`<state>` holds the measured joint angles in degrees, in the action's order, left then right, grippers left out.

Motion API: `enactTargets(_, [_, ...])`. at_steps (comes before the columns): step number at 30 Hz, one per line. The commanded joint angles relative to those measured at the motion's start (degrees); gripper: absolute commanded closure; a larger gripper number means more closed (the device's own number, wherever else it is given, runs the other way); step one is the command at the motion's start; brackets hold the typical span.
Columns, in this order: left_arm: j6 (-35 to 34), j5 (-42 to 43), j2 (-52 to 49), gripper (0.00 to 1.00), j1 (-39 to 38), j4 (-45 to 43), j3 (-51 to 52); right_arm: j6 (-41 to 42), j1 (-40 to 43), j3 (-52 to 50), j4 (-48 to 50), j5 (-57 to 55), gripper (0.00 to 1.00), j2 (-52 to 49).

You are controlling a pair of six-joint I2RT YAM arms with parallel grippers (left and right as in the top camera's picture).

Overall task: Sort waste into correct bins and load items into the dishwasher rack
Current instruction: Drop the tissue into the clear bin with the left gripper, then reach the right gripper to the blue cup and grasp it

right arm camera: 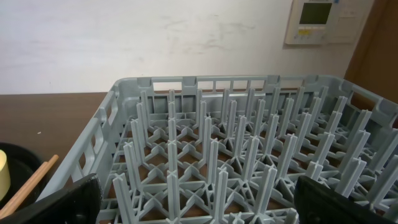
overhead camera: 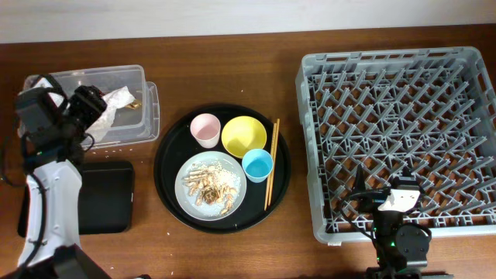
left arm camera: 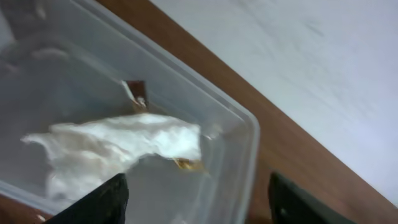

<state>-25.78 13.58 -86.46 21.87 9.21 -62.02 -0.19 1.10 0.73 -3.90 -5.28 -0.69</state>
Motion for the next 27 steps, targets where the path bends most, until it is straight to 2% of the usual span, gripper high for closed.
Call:
enactTargets(1, [0.31,20.83,10.82,0.28,4.63,6.05,-0.04,0.17,0.42,-0.42,-0.24,-0.5,0.01,0.33])
enactTargets(2, [0.35,20.92,14.73,0.25,5.92,12.04,-0.04,0.17,0.42,-0.42,-0.24,-0.5,0.01,0.33])
enactTargets(3, [0.37,19.5,16.83,0.17,6.6,16.57,-0.04,0.17,0.42,-0.42,-0.24,-0.5,0.01,0.33])
enactTargets(4, [0.33,13.84,19.76,0.13,7.63,26.08,-0.04,0.17,0.42,-0.42,-0.24,-0.5,0.01,0.33])
enactTargets(6, [0.31,5.64,22.67,0.05,9.31,34.97,-0.04,0.17,0.42,-0.42,-0.24,-0.5,0.01,0.33])
enactTargets(7, [0.28,4.44,23.37,0.01,10.1,38.16,-0.04,0.17,0.42,-0.42,-0.24,-0.5,0.01,0.33])
enactTargets(9, [-1.05,7.21,23.04,0.01,10.12,41.33,-0.04,0.17,0.42,-0.42,-0.24,-0.5,0.01,0.33])
enactTargets(13, [-3.5,6.6,23.06,0.01,10.14,42.77,-0.04,0.17,0.42,-0.42,-0.24,-0.5,0.01,0.33])
enactTargets(15, [-3.52,1.77,23.06,0.01,10.14,42.77,-0.04,0.17,0.42,-0.42,-0.24,-0.5,0.01,0.33])
enactTargets(17, [-3.5,0.76,22.99,0.01,10.19,42.01,-0.04,0.17,0.42,-0.42,-0.24,-0.5,0.01,0.33])
enactTargets(18, [-3.5,-5.31,22.93,0.01,10.19,41.22,-0.04,0.17,0.42,-0.42,-0.24,-0.5,0.01,0.33])
enactTargets(19, [-3.52,-7.67,22.95,0.01,10.19,41.44,-0.04,0.17,0.42,-0.42,-0.24,-0.5,0.01,0.33])
enactTargets(20, [-3.52,-6.99,22.95,0.01,10.19,41.46,-0.04,0.63,0.42,-0.42,0.33,0.66,0.01,0.33])
enactTargets(21, [-3.5,-7.04,22.95,0.01,10.19,41.44,-0.04,7.96,0.42,-0.42,2.49,10.21,0.01,0.33])
enactTargets(22, [-3.5,-7.02,22.93,0.01,10.19,41.46,-0.04,22.36,0.42,-0.42,4.55,26.88,0.01,0.33])
enactTargets(23, [-3.5,-7.04,22.91,0.01,10.19,41.46,-0.04,47.71,0.42,-0.42,8.83,51.08,0.01,0.33])
enactTargets(24, [-3.52,-7.02,22.88,0.01,10.19,41.46,-0.04,64.74,0.42,-0.42,9.33,56.54,0.01,0.33])
enactTargets(25, [-3.5,-7.04,22.88,0.01,10.19,41.46,-0.04,75.84,0.42,-0.42,10.71,54.49,0.01,0.33])
enactTargets(27, [-3.52,-7.04,22.88,0.01,10.19,41.46,-0.04,80.37,0.42,0.26,27.8,51.58,0.01,0.33])
